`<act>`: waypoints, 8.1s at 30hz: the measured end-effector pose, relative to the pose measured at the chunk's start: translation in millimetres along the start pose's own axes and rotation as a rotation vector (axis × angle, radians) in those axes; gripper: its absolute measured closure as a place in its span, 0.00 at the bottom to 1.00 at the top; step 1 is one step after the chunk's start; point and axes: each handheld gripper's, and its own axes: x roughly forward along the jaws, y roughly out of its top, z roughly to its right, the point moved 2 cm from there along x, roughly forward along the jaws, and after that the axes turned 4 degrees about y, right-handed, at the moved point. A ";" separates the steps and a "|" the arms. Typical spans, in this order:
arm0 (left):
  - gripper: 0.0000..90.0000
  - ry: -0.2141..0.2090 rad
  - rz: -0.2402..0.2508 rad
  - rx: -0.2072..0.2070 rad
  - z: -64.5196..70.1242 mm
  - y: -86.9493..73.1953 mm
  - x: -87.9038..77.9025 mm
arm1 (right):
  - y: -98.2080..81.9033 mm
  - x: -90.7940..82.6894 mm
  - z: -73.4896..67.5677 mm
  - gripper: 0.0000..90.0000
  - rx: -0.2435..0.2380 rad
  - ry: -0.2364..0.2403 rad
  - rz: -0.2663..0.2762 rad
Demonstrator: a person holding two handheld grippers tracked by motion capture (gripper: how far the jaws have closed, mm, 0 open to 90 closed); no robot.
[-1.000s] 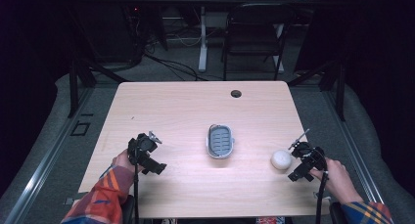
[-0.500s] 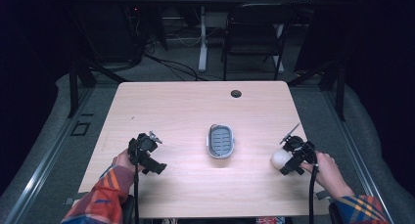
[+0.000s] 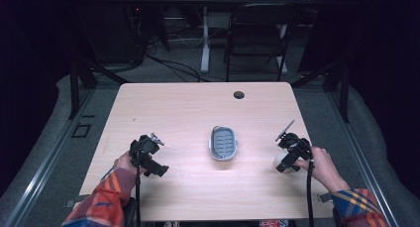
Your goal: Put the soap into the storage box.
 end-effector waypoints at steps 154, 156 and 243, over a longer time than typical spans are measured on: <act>0.00 -0.046 -0.019 0.041 3.6 -0.1 3.0 | 140.4 -62.7 -63.7 0.27 -0.262 -0.096 0.034; 0.00 -0.046 -0.018 0.040 3.6 -0.1 3.1 | 143.3 -64.3 -64.9 0.27 -0.268 -0.099 0.035; 0.00 -0.051 -0.026 0.042 4.1 -0.4 3.6 | 198.6 -8.7 -104.3 0.27 -0.367 0.014 0.003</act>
